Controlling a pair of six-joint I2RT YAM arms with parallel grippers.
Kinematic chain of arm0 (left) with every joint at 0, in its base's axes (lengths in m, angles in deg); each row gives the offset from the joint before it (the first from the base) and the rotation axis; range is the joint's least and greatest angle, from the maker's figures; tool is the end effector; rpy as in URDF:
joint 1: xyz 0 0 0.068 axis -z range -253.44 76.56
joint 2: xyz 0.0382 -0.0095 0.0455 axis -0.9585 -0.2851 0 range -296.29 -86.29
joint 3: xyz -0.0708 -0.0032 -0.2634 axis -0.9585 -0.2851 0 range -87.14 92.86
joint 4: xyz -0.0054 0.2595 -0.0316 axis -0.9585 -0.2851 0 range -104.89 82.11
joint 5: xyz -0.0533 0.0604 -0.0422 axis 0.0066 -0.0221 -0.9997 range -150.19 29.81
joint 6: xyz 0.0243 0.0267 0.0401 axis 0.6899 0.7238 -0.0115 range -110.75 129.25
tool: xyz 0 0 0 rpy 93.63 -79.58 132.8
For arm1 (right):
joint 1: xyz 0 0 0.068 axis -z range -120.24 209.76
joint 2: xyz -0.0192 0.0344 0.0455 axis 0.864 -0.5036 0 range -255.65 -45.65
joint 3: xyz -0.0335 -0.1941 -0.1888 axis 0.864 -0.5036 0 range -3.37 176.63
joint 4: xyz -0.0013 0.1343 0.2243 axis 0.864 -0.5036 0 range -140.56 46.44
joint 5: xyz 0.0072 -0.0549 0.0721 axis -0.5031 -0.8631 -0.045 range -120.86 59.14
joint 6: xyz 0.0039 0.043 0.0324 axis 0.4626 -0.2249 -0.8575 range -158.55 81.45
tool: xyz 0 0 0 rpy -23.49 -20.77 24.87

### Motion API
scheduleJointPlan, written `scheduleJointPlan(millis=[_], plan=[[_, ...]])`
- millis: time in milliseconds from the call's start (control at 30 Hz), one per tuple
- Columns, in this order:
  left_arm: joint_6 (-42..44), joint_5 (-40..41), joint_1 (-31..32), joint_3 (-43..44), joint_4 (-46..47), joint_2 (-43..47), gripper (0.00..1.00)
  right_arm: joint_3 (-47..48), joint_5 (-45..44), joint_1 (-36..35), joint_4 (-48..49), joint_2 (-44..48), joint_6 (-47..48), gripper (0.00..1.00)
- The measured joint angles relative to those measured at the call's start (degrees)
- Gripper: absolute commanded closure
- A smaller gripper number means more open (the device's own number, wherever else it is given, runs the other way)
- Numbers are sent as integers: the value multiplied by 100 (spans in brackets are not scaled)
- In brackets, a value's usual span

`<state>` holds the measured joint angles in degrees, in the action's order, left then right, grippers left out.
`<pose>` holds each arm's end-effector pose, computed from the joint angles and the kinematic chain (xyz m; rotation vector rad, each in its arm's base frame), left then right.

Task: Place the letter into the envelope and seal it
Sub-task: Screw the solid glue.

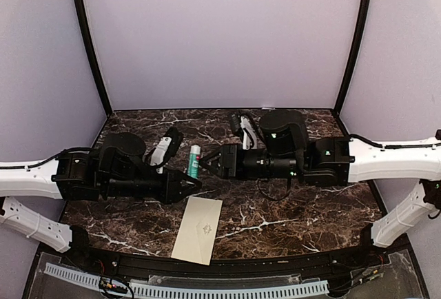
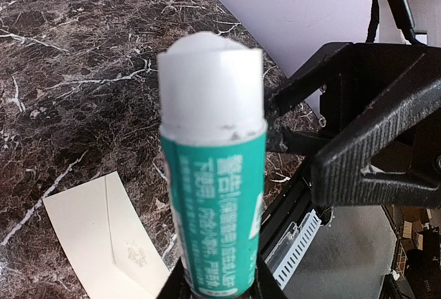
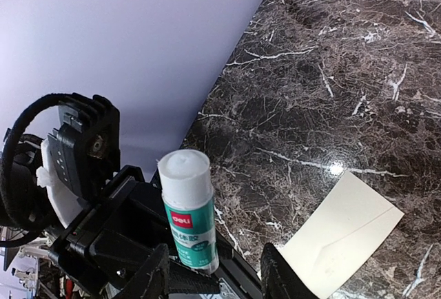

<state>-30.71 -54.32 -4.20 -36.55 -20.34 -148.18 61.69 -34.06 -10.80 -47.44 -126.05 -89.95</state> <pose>0.0913 -0.2305 0.3131 0.4771 2.1134 -1.0874 0.1122 0.3121 0.3308 -0.3175 2.1393 1.3140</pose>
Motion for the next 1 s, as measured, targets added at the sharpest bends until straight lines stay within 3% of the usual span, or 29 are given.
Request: scheduleJointPlan(millis=[500,600,833,1000], plan=[[4,-258,0,0,125,-164,100,695,-35,-70,-195,-625,52,63],[7,-321,0,2,125,-170,100,798,-74,-70,-275,-763,59,69],[17,-442,0,0,166,-238,100,820,-140,-70,-352,-820,46,100],[31,-769,-28,-87,389,-186,100,468,94,-9,31,-595,107,100]])
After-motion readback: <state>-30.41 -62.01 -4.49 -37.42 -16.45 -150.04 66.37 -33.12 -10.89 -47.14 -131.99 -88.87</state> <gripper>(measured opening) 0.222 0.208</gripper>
